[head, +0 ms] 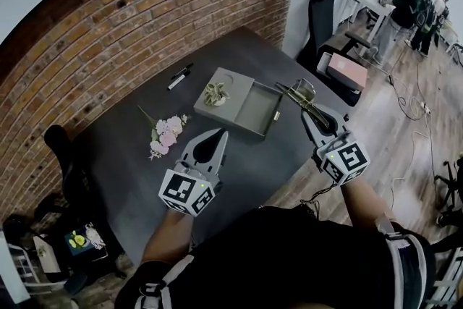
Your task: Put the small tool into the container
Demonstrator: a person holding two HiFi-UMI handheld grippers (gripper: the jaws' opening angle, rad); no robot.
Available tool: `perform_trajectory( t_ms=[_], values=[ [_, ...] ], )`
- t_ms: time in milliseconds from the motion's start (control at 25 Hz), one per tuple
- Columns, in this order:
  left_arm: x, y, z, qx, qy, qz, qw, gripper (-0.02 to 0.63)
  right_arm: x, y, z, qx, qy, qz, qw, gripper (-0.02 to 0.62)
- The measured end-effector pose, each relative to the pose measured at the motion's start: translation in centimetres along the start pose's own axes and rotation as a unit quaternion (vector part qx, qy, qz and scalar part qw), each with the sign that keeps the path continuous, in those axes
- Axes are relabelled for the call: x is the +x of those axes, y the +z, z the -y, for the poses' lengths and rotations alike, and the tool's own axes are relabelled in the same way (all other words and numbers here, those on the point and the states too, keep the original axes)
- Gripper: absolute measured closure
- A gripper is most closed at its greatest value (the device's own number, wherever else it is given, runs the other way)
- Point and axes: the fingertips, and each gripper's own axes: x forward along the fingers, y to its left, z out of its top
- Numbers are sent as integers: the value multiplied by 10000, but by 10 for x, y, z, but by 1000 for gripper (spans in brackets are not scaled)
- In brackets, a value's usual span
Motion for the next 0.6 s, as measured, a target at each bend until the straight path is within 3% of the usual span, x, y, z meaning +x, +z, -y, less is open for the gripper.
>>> perform_trajectory(
  t_ms=[200,600],
  values=[
    [6,3,-3,118,158,-88,9998,597,12,-14,9,237,145,-29,9996,538],
    [17,5,6,315,272,-232,9989,597,23,-41,25,239,261,-336,9988,538]
  ],
)
